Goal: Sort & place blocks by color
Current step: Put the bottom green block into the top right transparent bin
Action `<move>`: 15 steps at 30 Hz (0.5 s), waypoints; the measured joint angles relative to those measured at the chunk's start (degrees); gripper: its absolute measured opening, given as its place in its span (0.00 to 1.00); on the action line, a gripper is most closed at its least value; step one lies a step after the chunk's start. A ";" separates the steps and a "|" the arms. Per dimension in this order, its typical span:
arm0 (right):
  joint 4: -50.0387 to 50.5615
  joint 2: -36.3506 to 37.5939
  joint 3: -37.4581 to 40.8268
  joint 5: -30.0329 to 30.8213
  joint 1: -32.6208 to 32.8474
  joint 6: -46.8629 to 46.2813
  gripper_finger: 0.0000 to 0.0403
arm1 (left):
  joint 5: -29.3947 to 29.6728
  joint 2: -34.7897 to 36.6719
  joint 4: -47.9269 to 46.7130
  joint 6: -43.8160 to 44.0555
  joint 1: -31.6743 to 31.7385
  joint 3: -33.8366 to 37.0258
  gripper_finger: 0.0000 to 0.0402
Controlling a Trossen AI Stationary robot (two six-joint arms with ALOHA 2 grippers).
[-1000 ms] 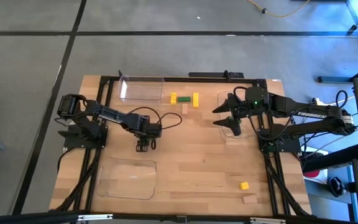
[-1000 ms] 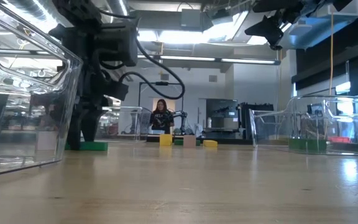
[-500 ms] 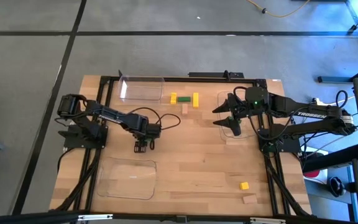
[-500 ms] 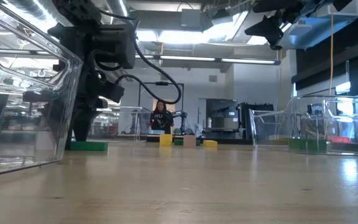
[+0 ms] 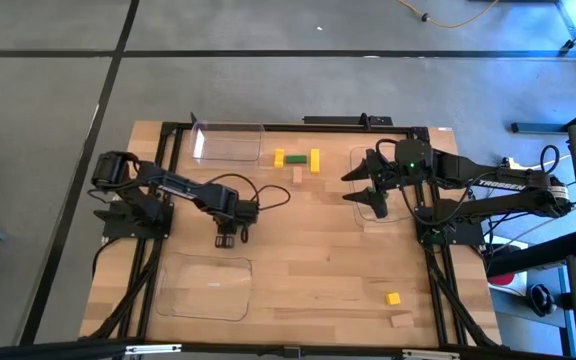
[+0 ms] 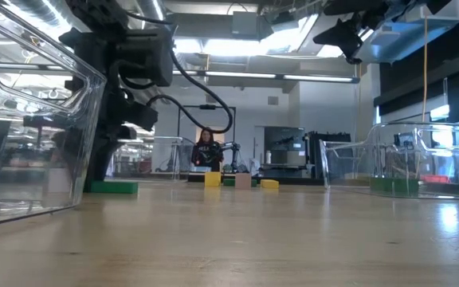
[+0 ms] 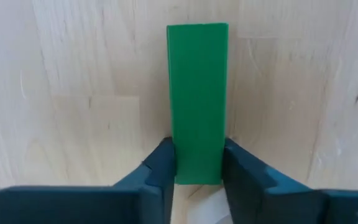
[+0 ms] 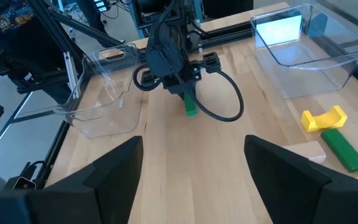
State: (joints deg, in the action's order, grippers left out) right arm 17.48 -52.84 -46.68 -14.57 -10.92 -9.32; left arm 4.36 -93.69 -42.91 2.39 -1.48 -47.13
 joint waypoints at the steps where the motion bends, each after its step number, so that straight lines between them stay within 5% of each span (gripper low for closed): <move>1: -0.44 0.00 0.00 0.00 0.00 0.00 0.70 | 0.20 0.60 0.13 -0.09 0.00 0.07 0.22; 11: -9.58 -0.03 0.00 0.09 0.00 -0.92 0.70 | 4.50 16.39 -1.31 1.68 3.59 0.37 0.22; 15: -14.64 -1.33 0.00 0.07 0.00 -1.02 0.70 | 3.83 23.88 6.00 5.03 5.71 0.24 0.22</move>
State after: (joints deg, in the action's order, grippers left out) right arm 2.85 -54.17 -46.68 -14.50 -10.92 -10.34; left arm 8.20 -69.81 -36.91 7.42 4.24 -46.89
